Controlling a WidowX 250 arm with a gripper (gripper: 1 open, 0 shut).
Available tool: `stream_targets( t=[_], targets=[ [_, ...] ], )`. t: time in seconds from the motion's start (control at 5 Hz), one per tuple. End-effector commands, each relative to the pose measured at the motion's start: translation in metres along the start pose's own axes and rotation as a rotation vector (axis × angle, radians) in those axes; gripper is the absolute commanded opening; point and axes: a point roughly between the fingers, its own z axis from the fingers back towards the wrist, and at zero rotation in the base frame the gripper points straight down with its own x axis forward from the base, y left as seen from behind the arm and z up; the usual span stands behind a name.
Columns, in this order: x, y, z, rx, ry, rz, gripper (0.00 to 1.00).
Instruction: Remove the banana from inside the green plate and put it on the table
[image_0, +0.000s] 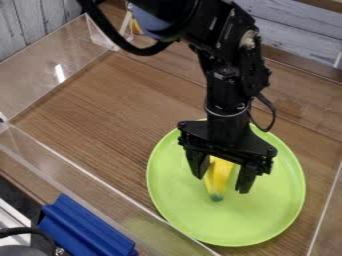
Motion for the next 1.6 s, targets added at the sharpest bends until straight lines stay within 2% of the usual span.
stream_targets(
  t=[0.0,1.4],
  targets=[
    [0.008,0.000,0.005,-0.010,-0.026,0.001,1.00],
    [0.021,0.003,0.008,-0.044,0.006,-0.019,1.00]
  ],
)
